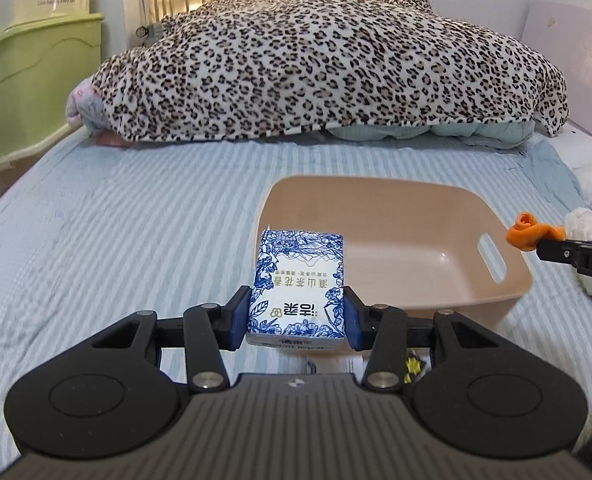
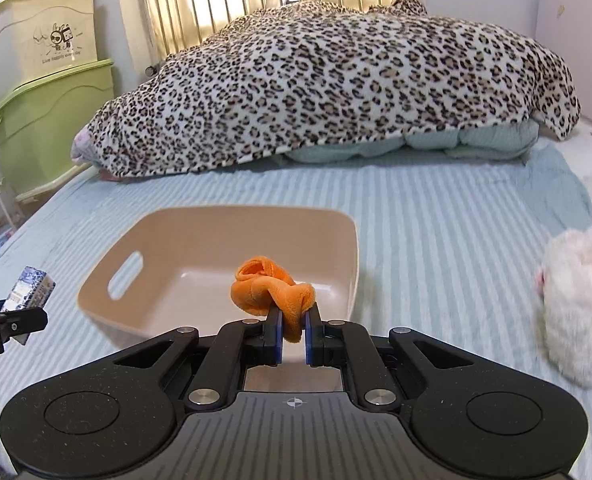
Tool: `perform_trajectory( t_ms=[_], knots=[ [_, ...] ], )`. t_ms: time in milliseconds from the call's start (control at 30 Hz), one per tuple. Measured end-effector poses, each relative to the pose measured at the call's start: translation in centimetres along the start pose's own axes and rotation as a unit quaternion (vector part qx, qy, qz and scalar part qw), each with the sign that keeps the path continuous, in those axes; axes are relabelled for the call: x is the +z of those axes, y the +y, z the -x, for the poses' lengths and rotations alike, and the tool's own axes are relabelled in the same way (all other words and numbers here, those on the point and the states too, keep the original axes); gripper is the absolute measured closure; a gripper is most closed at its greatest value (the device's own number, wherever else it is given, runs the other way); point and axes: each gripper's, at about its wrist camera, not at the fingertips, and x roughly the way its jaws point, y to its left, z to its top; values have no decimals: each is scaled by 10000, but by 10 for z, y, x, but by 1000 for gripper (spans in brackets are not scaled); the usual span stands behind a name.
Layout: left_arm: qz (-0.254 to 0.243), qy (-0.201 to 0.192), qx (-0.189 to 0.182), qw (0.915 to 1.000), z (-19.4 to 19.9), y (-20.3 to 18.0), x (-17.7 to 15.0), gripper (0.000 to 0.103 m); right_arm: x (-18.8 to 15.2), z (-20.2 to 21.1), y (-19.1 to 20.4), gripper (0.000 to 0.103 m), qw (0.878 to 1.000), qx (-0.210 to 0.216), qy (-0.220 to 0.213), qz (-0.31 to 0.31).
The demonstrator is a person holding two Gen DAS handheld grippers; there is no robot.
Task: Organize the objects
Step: 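Carry both items over the beige basket and open both tools to drop them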
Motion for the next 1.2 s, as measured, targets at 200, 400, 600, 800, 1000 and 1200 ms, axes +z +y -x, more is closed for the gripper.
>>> perform_trajectory(
  t_ms=[200, 400, 600, 800, 1000, 1200],
  knots=[
    [-102, 125, -7, 9999, -37, -11, 14, 55, 19, -27, 0, 93, 10000, -95, 12, -5],
    [-159, 544, 40, 9984, -82, -21, 14, 55, 18, -60, 10, 93, 9991, -165, 267, 276],
    [-364, 873, 128, 9954, -110, -28, 3, 55, 7, -90, 21, 93, 9963, -203, 685, 479],
    [-276, 923, 58, 9953, -106, -24, 4, 54, -3, -97, 26, 89, 9940, -267, 889, 570],
    [-176, 700, 8, 9974, -74, -21, 14, 28, 1, -75, 26, 50, 9958, -281, 753, 448],
    [-183, 666, 23, 9976, -42, -11, 5, 18, 5, -38, 30, 22, 9973, -314, 431, 505]
  ],
)
